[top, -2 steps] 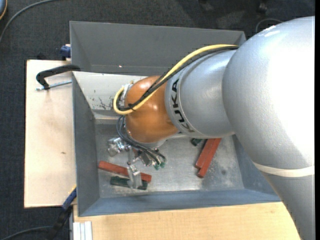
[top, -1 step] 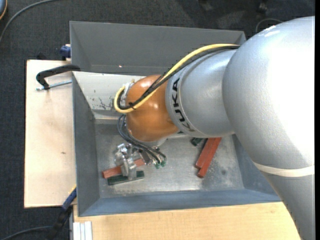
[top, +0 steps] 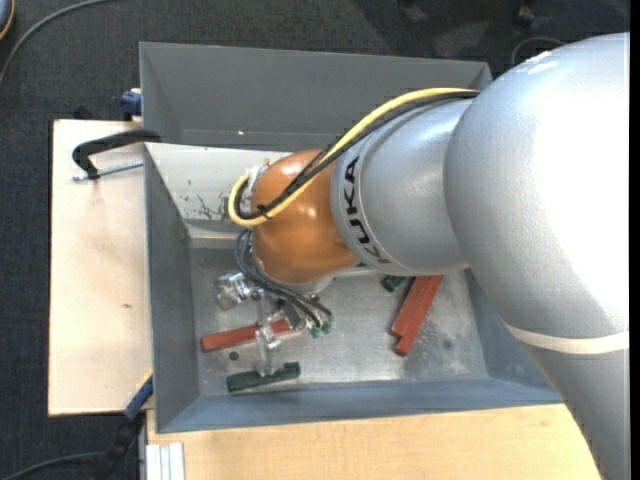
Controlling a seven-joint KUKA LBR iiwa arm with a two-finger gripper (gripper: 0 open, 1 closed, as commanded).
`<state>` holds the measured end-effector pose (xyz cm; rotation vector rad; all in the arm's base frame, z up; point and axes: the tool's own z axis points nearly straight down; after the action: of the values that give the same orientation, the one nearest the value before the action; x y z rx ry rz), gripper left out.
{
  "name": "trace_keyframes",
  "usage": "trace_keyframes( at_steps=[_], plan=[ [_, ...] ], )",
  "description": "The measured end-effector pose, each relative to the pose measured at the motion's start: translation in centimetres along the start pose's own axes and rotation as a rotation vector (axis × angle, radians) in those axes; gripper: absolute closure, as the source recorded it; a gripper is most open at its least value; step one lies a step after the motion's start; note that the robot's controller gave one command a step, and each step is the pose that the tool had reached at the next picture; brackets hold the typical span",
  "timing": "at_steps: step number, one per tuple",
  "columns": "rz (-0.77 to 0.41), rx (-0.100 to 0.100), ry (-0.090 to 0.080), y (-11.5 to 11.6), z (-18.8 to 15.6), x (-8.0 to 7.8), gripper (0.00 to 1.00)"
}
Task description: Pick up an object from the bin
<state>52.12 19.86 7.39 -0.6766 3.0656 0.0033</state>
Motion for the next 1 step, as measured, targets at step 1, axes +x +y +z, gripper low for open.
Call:
trace_keyframes(
  at_steps=[1],
  plan=[
    [0.001,0.0,0.0,-0.02,0.01,0.02,1.0]
  ],
)
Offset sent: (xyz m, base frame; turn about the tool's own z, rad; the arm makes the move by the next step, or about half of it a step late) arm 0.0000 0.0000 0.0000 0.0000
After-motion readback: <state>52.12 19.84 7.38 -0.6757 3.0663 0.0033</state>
